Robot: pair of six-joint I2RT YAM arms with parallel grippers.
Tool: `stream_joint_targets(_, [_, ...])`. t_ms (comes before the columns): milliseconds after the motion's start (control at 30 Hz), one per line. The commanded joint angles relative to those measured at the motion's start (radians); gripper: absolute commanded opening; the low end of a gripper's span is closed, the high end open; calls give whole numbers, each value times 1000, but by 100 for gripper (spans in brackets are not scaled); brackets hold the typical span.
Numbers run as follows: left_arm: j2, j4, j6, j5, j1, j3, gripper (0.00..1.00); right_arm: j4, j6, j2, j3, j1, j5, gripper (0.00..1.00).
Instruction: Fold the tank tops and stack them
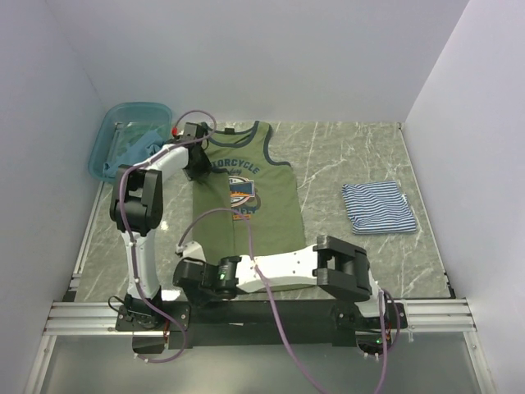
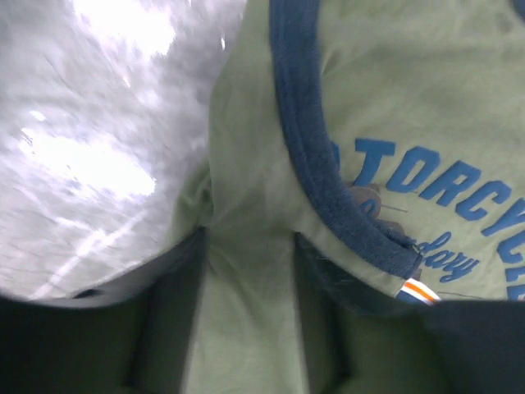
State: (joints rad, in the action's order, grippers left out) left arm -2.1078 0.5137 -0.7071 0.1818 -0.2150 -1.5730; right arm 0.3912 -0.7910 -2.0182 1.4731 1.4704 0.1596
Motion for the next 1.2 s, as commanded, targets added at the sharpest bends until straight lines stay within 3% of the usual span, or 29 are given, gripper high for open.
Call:
stream_joint_targets(0, [100,-9,86,-34,9,-67,57,-12,16,128,-69,-68,17,49])
stream_joint_targets(167, [186,-73,83,-137,-6,-96,67,-61,24,484,-304,-249,43,57])
stream_joint_targets(233, [216,-69,64,-137,-36,-117,71,-46,47,599,-385,-379,75,60])
stream_joint_targets(367, [278,-81,-6,-119,-122,-75,70,-63,131,659,-451,-668,15,60])
stream_joint_targets(533, [379,-165,-119,-116,-263,132,65,-98,269,491,-363,-990,-83,60])
stream_joint_targets(633, [459,-250,-158,-137,-326,267,64,-117,326,350,-252,-1087,-149,60])
stream_joint_targets(867, [609,-293,-169,-128,-498,435,63,-60,397,55,77,-1136,-204,58])
stream_joint_targets(1167, [709,-334,-246,-130,-652,620,61,32,372,-172,271,-1142,-170,52])
